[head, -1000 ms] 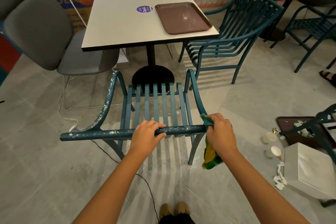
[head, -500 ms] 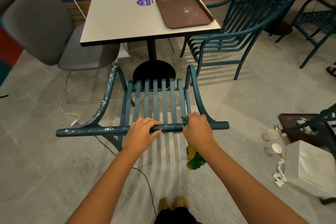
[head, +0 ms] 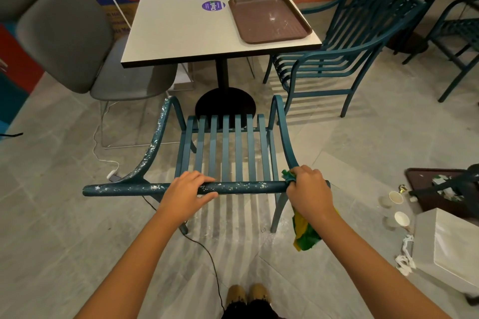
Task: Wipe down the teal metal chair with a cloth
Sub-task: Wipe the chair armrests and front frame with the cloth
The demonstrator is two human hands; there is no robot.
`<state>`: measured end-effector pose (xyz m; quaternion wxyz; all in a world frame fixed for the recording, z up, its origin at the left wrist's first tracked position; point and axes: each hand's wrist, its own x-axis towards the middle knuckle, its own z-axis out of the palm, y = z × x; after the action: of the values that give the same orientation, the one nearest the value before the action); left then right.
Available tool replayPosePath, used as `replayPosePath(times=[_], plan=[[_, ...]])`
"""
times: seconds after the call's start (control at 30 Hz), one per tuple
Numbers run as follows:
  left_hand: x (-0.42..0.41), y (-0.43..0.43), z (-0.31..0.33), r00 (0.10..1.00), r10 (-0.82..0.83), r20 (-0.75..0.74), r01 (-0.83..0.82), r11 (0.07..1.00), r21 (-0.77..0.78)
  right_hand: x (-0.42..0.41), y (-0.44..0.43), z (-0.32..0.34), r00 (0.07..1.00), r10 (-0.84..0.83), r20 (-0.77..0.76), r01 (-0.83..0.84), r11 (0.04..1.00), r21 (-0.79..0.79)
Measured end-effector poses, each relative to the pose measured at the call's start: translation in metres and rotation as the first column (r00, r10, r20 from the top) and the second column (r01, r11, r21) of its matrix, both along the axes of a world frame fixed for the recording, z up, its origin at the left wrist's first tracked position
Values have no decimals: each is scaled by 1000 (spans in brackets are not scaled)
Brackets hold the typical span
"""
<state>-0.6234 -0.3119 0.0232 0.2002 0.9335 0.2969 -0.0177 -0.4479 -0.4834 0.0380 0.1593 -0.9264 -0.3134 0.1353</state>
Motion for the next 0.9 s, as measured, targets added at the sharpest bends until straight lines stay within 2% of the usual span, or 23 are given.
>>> replayPosePath(times=[0.17, 0.33, 0.4, 0.5, 0.57, 0.67, 0.9], plan=[[0, 0, -2, 1000, 24, 19, -24, 1000, -7, -25, 22, -2, 995, 99, -11, -98, 993, 62], [0, 0, -4, 997, 52, 50, -51, 998, -26, -21, -2, -7, 975, 220, 15, -220, 964, 149], [0, 0, -4, 997, 54, 52, -53, 998, -23, -13, -18, -8, 980, 197, 22, -198, 963, 182], [0, -1, -4, 997, 58, 54, -57, 998, -19, -2, -35, -9, 997, 76, 0, -73, 953, 293], [0, -1, -4, 996, 62, 58, -62, 998, -14, 3, -39, -11, 1000, 27, -9, -23, 957, 288], [0, -1, -5, 996, 63, 61, -63, 998, -17, -3, -35, -19, 1000, 16, 11, -18, 968, 251], [0, -4, -4, 995, 76, 67, -75, 997, -10, -44, -2, -27, 999, 20, 38, -30, 959, 282]])
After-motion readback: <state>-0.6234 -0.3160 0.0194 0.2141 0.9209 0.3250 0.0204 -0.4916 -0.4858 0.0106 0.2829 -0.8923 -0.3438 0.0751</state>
